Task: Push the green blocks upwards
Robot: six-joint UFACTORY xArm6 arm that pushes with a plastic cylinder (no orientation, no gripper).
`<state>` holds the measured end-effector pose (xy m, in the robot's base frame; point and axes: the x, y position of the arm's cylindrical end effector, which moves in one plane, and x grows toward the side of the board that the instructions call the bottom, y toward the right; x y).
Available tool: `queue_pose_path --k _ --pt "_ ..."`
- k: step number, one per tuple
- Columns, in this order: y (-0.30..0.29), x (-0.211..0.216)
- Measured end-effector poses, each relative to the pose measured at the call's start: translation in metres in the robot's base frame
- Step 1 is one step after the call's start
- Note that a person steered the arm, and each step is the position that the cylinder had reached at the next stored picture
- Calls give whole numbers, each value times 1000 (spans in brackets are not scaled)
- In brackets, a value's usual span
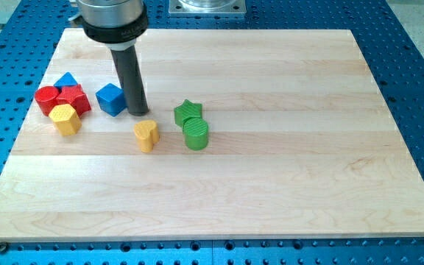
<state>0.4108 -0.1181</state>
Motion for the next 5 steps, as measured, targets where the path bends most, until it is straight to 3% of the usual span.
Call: queue_pose_path --k 2,4,5 --pt "-33 -3" --pt "156 -8" --pt "169 70"
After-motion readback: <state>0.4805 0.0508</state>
